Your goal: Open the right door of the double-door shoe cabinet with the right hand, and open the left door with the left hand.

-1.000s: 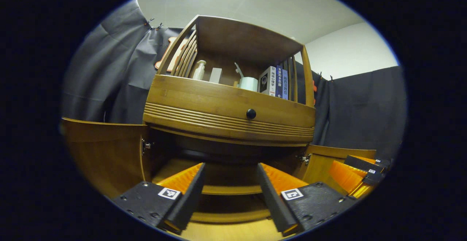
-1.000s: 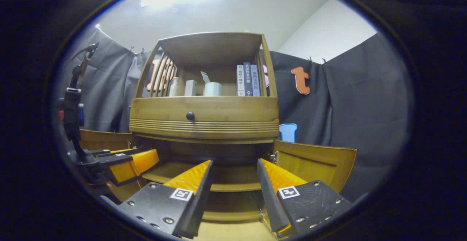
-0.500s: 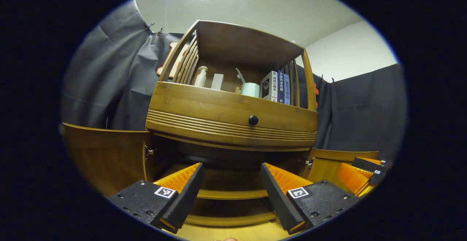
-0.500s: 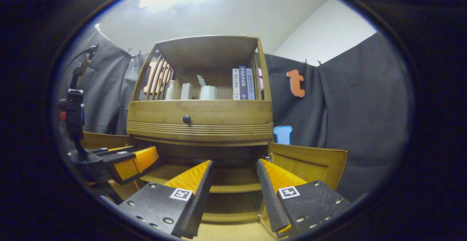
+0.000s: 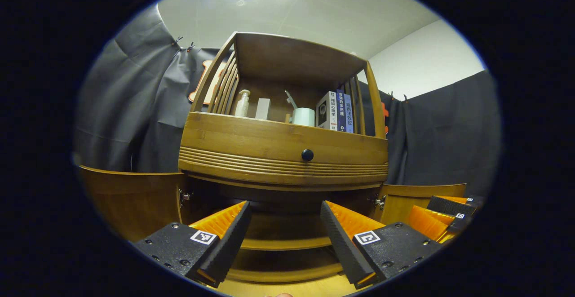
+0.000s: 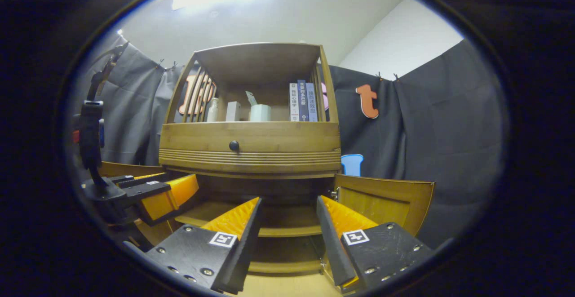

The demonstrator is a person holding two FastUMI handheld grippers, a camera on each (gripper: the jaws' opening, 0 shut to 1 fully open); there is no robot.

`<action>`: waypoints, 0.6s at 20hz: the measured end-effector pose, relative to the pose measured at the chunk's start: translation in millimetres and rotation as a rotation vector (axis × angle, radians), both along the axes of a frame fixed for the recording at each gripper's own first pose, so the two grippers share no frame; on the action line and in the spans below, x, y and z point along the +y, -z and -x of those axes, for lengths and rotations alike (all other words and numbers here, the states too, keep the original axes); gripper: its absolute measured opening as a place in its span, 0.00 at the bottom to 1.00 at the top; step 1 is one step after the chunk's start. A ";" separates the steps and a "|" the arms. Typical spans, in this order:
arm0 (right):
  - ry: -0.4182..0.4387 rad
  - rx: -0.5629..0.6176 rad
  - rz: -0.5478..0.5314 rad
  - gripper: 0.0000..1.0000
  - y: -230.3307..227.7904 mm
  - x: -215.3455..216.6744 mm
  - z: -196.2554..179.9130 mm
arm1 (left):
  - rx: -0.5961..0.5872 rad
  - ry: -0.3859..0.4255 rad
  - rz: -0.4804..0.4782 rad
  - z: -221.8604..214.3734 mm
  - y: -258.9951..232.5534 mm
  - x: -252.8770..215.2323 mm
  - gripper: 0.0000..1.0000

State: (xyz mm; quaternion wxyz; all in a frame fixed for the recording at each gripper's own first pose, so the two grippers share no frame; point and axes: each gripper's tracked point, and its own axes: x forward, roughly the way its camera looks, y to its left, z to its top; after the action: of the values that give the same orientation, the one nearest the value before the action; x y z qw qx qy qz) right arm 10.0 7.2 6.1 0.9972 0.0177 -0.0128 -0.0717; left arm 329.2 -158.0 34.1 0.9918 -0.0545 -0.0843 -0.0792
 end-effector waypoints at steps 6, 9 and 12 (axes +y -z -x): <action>-0.003 -0.010 0.008 0.71 -3.1 5.7 1.0 | -0.003 -0.011 0.004 2.2 -1.6 5.7 0.92; -0.006 -0.005 0.009 0.67 -5.7 7.7 5.1 | -0.004 -0.013 0.006 2.7 -1.5 7.1 0.92; -0.004 -0.005 0.007 0.71 -5.8 9.2 6.4 | -0.002 -0.011 0.000 4.1 -1.1 6.7 0.92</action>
State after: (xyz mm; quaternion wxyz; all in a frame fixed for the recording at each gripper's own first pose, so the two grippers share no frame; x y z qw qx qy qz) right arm 3.6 16.3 11.9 0.9974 0.0143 -0.0155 -0.0694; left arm 325.1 -151.3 35.3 0.9921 -0.0539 -0.0854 -0.0738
